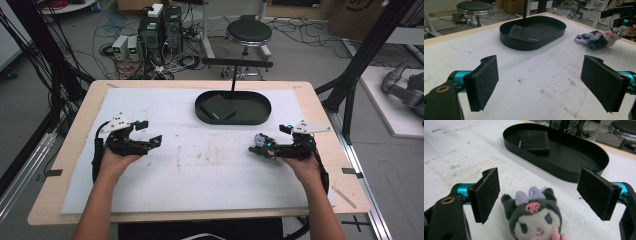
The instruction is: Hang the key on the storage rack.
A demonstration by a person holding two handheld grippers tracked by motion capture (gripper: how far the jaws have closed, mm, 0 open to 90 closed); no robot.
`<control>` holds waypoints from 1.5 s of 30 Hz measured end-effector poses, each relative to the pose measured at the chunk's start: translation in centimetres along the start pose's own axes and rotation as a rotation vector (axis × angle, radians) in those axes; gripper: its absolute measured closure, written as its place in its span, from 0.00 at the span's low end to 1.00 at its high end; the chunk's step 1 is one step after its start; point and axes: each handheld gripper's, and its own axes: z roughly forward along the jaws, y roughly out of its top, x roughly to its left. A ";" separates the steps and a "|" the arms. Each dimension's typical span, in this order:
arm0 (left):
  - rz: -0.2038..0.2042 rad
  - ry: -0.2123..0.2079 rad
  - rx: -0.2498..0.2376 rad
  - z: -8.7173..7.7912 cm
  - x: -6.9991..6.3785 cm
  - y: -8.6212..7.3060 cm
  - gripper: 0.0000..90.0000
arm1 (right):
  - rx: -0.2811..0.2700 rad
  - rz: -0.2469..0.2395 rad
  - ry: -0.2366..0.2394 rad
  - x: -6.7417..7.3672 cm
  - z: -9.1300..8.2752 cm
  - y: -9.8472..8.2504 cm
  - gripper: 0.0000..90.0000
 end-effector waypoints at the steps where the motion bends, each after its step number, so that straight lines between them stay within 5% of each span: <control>1: -0.001 0.000 0.000 0.0 0.0 0.0 0.16 | 0.004 0.001 0.010 0.0 0.0 0.0 0.21; 8: 0.000 0.010 0.012 0.1 0.3 -0.2 0.16 | 0.071 -0.038 0.042 0.5 0.7 -0.2 0.21; 14: 0.001 0.009 0.013 0.1 0.2 -0.2 0.16 | 0.168 -0.105 0.019 0.8 1.5 -0.4 0.21; 19: 0.003 0.009 0.032 0.4 0.2 -0.4 0.16 | 0.327 -0.154 -0.015 0.7 2.6 -1.0 0.22; 25: 0.004 0.013 0.044 0.6 0.3 -0.5 0.16 | 0.393 -0.183 -0.043 0.7 3.4 -1.4 0.30; 34: -0.009 0.010 0.025 0.3 0.5 -0.4 0.16 | 0.390 -0.174 -0.029 0.4 3.1 -1.3 0.43; 39: -0.026 0.015 -0.002 -0.3 0.8 -0.2 0.16 | 0.292 -0.127 0.007 -0.3 1.9 -0.7 0.43; 45: -0.027 0.002 -0.011 -0.2 0.7 0.2 0.16 | 0.213 -0.109 -0.006 -1.3 0.6 1.9 0.43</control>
